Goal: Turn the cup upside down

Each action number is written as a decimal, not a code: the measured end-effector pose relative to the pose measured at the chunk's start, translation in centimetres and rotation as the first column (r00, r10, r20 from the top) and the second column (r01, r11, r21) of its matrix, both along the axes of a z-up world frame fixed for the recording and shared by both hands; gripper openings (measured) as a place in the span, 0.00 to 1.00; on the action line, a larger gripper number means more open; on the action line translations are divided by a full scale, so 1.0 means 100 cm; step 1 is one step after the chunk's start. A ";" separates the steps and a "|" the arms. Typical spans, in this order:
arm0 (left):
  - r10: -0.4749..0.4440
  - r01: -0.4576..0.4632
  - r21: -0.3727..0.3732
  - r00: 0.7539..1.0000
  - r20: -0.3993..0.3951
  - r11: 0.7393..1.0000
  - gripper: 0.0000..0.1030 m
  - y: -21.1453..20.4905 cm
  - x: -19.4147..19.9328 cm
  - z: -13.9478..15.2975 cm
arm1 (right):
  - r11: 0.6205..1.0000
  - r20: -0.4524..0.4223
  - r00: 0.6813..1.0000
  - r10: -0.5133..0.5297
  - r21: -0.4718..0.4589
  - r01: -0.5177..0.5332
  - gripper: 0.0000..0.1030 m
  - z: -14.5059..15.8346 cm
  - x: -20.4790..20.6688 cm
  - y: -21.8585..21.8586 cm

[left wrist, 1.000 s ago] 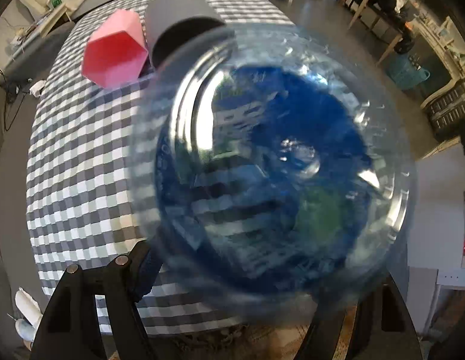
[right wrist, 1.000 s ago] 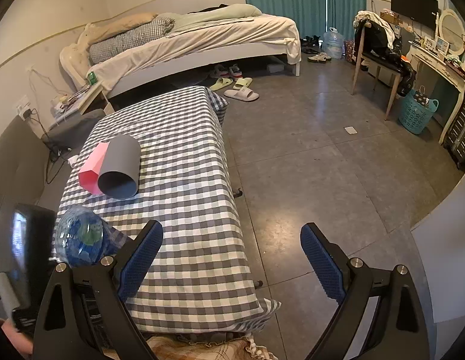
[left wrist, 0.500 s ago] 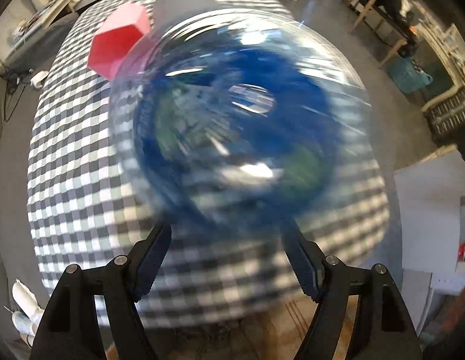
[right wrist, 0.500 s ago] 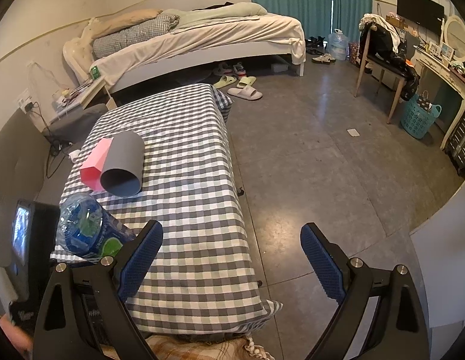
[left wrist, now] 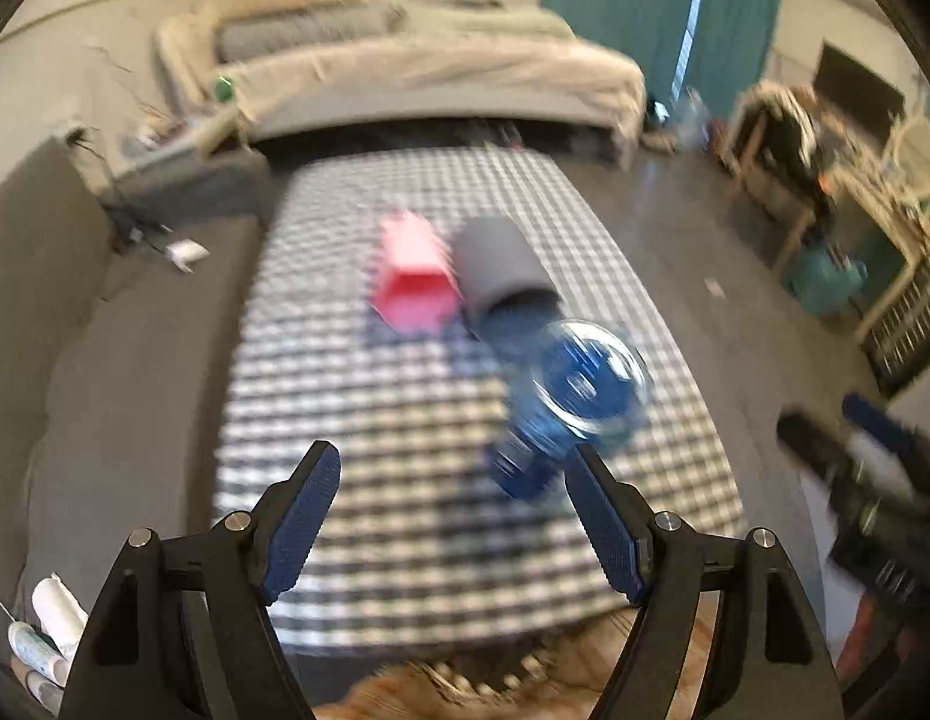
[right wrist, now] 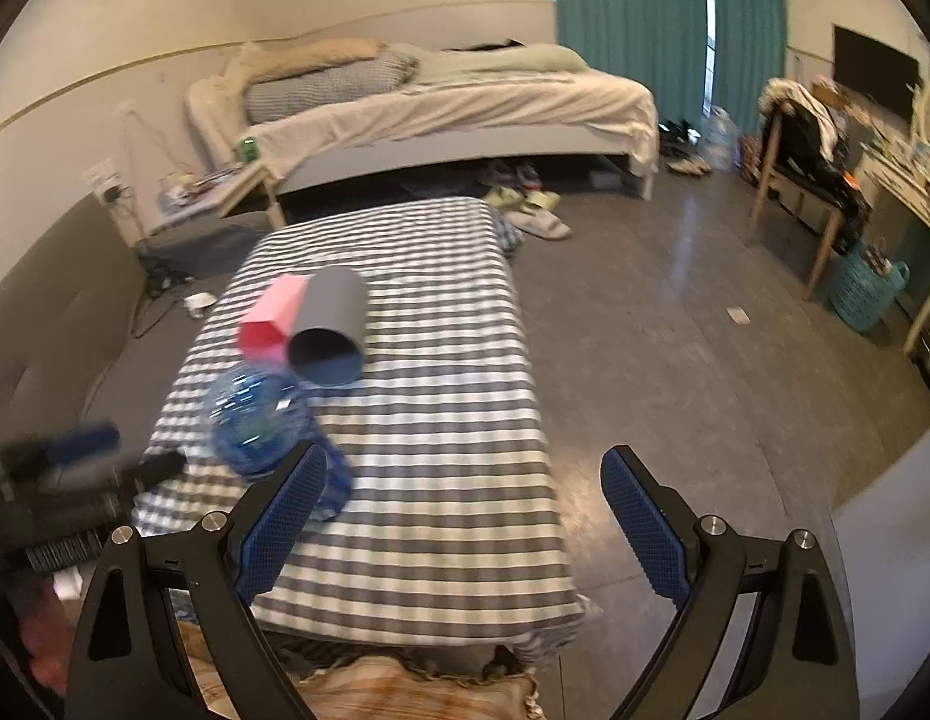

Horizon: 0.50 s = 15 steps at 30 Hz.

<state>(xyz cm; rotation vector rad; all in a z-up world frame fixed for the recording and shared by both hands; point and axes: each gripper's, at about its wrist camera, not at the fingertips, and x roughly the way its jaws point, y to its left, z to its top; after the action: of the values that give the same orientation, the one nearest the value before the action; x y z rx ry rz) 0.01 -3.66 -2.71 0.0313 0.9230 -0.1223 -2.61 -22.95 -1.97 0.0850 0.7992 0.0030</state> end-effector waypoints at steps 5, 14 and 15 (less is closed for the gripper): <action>0.049 -0.052 0.016 0.987 0.155 0.998 0.91 0.026 -0.012 0.025 | 0.998 0.057 0.997 0.051 -0.025 -0.049 0.91 -0.004 -0.008 0.026; 0.031 -0.055 0.072 0.952 0.305 0.996 1.00 0.024 -0.048 0.030 | 0.999 0.201 0.979 0.021 -0.049 -0.011 1.00 0.008 -0.021 0.033; 0.038 -0.061 0.068 0.951 0.307 0.996 1.00 0.026 -0.049 0.031 | 0.998 0.206 0.978 0.033 -0.060 -0.021 1.00 0.007 -0.022 0.036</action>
<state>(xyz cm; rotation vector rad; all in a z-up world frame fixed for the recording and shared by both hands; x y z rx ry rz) -4.88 -1.11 0.35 0.0954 0.6176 -0.0333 -4.81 -19.35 -1.29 0.0184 0.5918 0.0144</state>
